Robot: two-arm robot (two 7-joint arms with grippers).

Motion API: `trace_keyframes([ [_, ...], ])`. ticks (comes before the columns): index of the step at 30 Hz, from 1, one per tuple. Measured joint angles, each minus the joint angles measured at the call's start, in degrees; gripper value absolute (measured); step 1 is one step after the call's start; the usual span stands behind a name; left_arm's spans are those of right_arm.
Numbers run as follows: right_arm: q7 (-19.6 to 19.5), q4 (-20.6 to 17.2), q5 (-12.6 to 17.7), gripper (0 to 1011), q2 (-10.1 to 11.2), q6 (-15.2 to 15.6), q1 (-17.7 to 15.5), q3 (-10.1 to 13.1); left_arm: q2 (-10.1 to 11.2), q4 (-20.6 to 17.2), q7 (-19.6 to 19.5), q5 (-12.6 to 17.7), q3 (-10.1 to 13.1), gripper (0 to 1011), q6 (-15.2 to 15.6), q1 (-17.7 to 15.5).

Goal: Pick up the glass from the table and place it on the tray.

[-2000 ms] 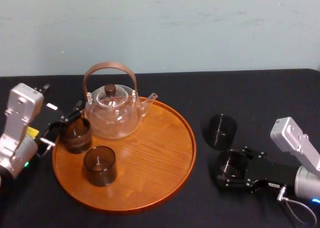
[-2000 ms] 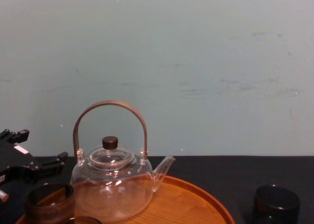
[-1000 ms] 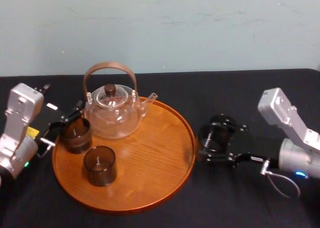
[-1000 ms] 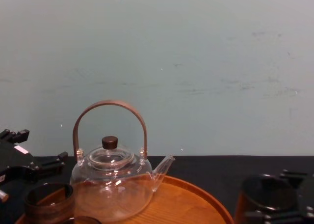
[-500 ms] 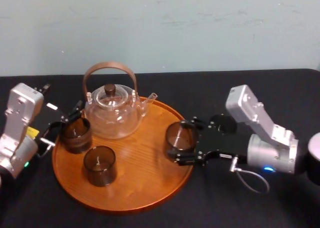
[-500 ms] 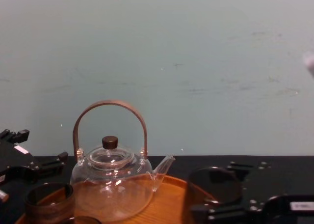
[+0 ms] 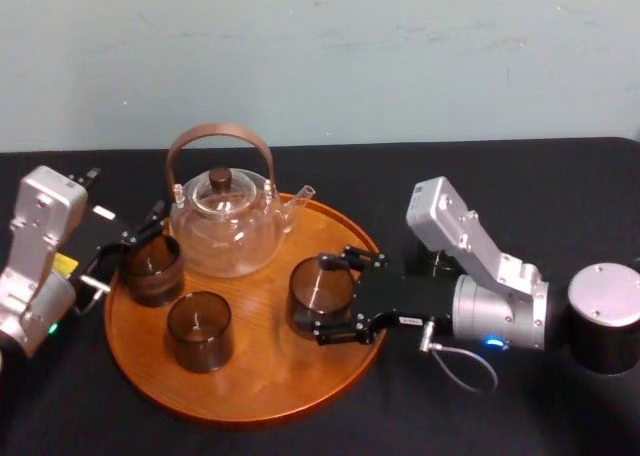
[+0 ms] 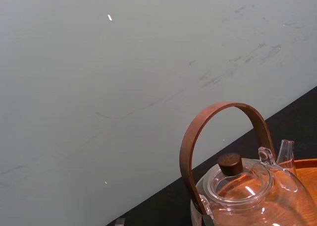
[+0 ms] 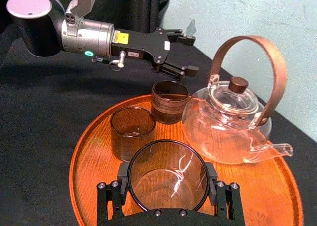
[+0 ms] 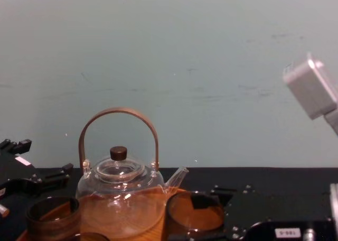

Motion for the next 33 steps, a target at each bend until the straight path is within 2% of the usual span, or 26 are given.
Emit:
trace_keyframes([
  [21, 0.35, 6.88, 1.99, 918, -3.0, -0.04, 1.44, -1.94, 0.0, 0.0, 0.0, 0.0, 0.0, 1001, 0.0, 0.0],
  [33, 0.5, 8.79, 2.22, 918, -3.82, -0.24, 1.72, -2.58, 0.0, 0.0, 0.0, 0.0, 0.01, 1002, 0.0, 0.0],
])
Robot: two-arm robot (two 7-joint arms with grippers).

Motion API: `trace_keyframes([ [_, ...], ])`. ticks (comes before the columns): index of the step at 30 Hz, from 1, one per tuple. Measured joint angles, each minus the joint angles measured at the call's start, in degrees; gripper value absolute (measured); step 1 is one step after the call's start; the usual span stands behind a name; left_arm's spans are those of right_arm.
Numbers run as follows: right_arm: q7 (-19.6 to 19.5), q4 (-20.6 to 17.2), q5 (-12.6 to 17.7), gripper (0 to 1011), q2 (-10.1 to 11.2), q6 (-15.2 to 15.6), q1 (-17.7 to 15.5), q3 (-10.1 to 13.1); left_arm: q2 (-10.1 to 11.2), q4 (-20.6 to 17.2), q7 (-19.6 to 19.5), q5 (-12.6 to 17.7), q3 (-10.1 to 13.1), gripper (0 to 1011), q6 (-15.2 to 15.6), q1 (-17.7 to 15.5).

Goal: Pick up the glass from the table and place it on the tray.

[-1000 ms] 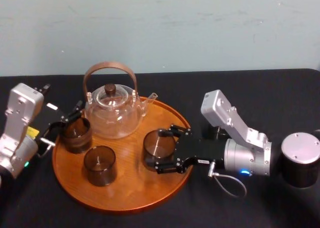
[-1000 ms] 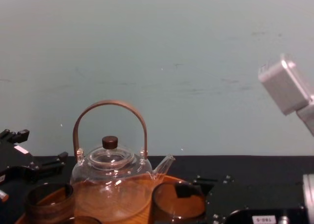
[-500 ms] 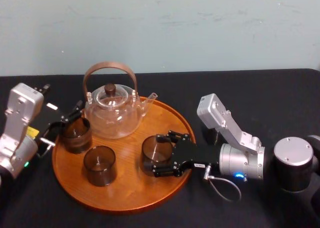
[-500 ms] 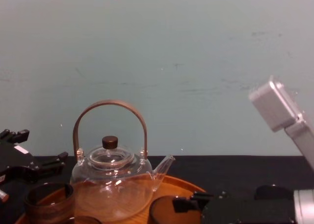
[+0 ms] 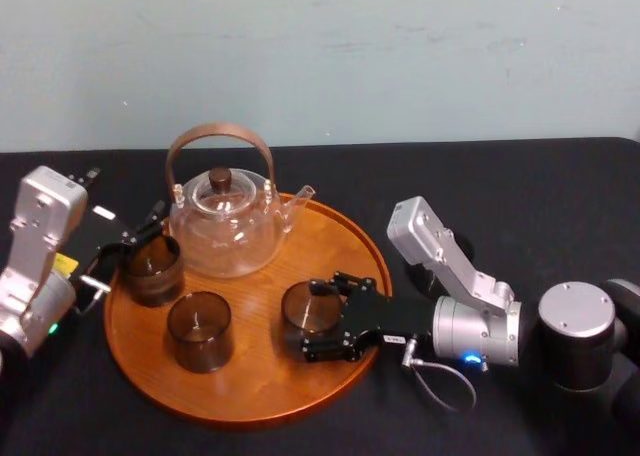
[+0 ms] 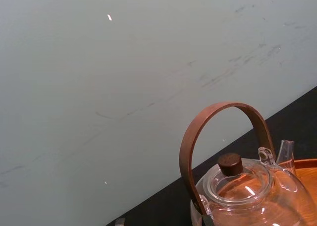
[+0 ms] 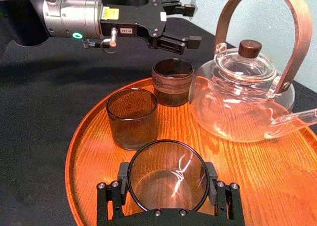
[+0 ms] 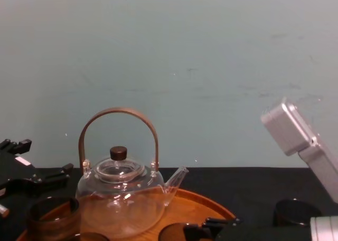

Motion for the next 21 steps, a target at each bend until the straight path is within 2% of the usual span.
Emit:
trace_keyframes([
  [21, -0.94, 0.98, -1.13, 918, -0.41, -0.09, -0.38, -0.46, 0.0, 0.0, 0.0, 0.0, 0.0, 1001, 0.0, 0.0],
])
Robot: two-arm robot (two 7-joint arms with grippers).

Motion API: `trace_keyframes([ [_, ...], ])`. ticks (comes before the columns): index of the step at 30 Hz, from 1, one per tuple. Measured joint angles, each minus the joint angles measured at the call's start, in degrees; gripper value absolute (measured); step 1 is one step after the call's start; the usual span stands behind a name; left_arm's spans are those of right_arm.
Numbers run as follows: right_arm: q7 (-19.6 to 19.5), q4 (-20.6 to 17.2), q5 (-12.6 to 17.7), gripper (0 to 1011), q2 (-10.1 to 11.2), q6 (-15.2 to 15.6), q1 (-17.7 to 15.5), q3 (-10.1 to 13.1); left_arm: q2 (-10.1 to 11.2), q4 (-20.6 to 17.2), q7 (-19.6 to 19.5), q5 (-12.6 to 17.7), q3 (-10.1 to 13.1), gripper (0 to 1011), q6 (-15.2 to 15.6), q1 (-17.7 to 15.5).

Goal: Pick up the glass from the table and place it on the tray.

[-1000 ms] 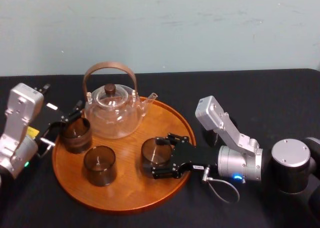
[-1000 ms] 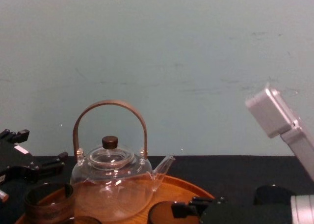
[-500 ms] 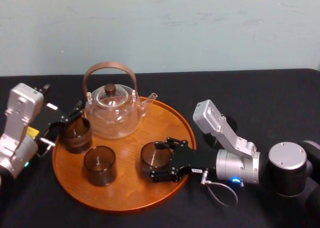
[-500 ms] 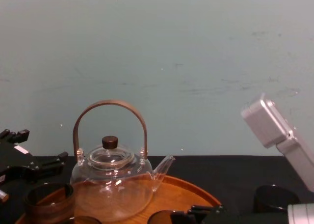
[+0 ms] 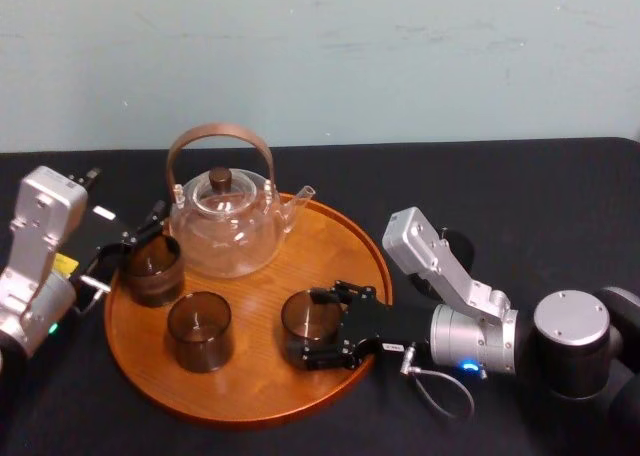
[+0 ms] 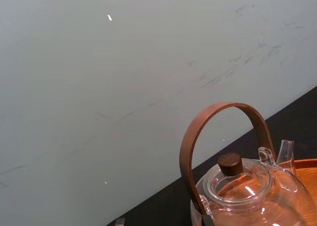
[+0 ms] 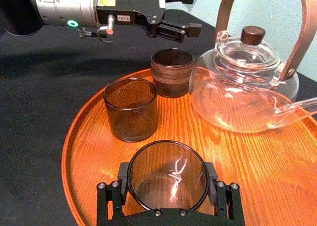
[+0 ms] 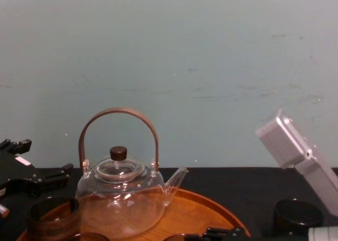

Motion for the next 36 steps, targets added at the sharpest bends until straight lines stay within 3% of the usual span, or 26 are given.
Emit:
trace_keyframes([
  [14, -0.18, -0.02, -0.23, 922, 0.01, -0.01, -0.05, -0.05, 0.0, 0.0, 0.0, 0.0, 0.0, 1001, 0.0, 0.0],
  [18, -0.14, -0.04, -0.18, 1000, 0.03, 0.01, -0.04, -0.03, 0.0, 0.0, 0.0, 0.0, 0.0, 1001, 0.0, 0.0],
  [36, -0.03, -0.04, -0.08, 1002, 0.03, 0.07, -0.04, 0.03, 0.0, 0.0, 0.0, 0.0, 0.0, 1001, 0.0, 0.0],
])
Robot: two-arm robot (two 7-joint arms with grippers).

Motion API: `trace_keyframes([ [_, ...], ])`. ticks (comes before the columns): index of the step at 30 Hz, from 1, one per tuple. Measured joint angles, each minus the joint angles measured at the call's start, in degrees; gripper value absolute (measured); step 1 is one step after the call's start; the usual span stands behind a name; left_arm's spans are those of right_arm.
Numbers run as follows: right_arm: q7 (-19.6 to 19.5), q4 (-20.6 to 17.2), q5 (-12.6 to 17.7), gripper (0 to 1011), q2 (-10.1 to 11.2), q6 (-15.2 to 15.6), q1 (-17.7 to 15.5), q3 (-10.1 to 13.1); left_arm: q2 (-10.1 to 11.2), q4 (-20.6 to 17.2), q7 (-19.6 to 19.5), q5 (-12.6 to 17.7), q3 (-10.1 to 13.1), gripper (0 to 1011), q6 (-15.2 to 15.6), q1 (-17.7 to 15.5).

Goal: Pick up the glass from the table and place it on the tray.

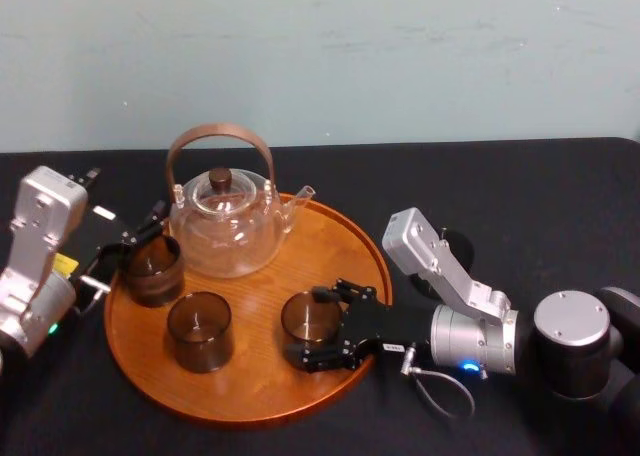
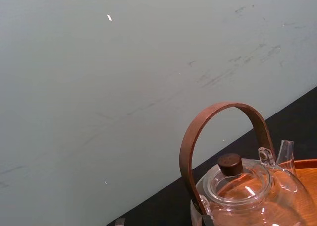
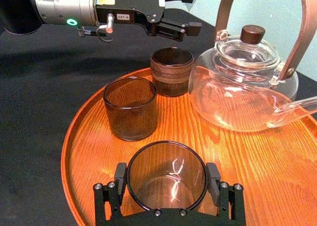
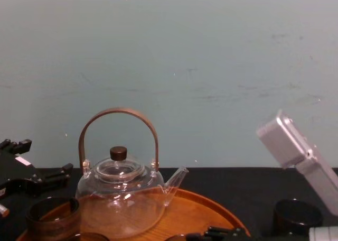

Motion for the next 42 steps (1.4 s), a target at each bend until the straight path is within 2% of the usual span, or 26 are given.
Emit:
trace_keyframes([
  [6, 0.9, -1.11, 1.14, 1002, 1.05, -0.07, -0.66, 0.79, 0.0, 0.0, 0.0, 0.0, 0.0, 1001, 0.0, 0.0],
  [16, 0.81, -4.89, 2.94, 1002, 4.72, 0.12, -3.53, 2.62, 0.0, 0.0, 0.0, 0.0, 0.0, 1001, 0.0, 0.0],
  [35, 0.39, -14.02, 7.37, 1002, 14.27, -1.1, -11.0, 8.47, 0.0, 0.0, 0.0, 0.0, 0.0, 1001, 0.0, 0.0],
  [42, -2.23, -14.44, 8.22, 1002, 15.12, -0.85, -12.47, 10.81, 0.0, 0.0, 0.0, 0.0, 0.0, 1001, 0.0, 0.0],
])
